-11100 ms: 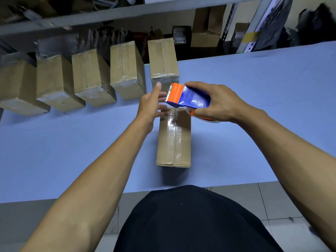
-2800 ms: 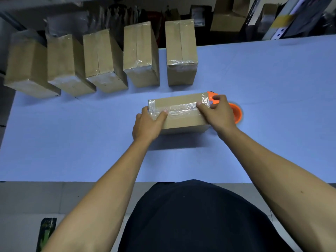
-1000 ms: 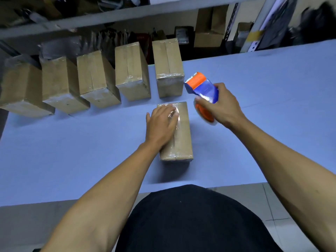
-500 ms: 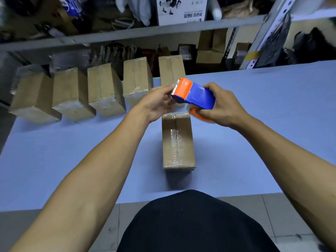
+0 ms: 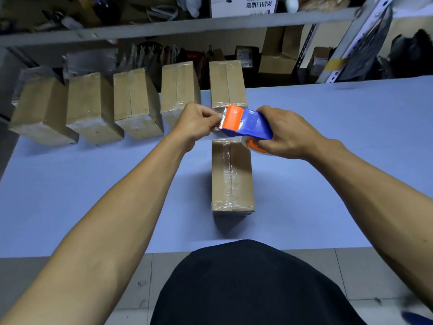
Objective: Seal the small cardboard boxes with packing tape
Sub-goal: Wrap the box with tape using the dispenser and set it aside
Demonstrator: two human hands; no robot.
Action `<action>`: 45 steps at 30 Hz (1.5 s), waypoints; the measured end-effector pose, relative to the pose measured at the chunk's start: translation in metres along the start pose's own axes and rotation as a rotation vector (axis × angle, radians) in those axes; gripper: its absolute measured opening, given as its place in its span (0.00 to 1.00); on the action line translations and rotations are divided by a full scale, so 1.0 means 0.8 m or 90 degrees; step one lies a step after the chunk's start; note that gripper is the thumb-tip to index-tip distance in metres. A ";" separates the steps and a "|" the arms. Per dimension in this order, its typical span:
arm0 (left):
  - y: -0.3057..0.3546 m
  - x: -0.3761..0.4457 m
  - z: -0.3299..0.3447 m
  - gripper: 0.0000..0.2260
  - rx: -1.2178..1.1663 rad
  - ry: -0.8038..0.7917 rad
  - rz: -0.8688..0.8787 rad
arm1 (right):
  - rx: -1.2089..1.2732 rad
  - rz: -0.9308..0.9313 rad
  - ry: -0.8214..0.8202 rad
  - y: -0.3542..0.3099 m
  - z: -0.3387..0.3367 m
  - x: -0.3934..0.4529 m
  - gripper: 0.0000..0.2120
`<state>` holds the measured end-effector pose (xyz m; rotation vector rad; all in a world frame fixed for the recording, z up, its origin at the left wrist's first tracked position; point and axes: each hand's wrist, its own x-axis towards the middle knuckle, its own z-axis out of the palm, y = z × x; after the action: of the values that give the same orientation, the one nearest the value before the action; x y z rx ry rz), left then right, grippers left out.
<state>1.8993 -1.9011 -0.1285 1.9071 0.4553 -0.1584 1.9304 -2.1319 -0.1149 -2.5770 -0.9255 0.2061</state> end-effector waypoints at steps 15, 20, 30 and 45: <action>-0.082 0.004 0.000 0.10 -0.108 0.035 -0.152 | -0.017 0.052 -0.064 0.068 0.027 -0.016 0.22; -0.082 0.009 0.008 0.09 -0.105 0.050 -0.143 | -0.036 0.057 -0.064 0.074 0.028 -0.009 0.23; -0.101 0.012 0.052 0.04 -0.241 0.124 -0.214 | 0.009 0.098 -0.074 0.085 0.050 -0.014 0.23; -0.109 0.006 0.075 0.06 -0.299 0.083 -0.392 | 0.077 0.127 -0.048 0.079 0.057 -0.030 0.23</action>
<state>1.8764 -1.9285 -0.2283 1.2772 1.0633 -0.2991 1.9361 -2.1777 -0.1824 -2.5626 -0.6576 0.4047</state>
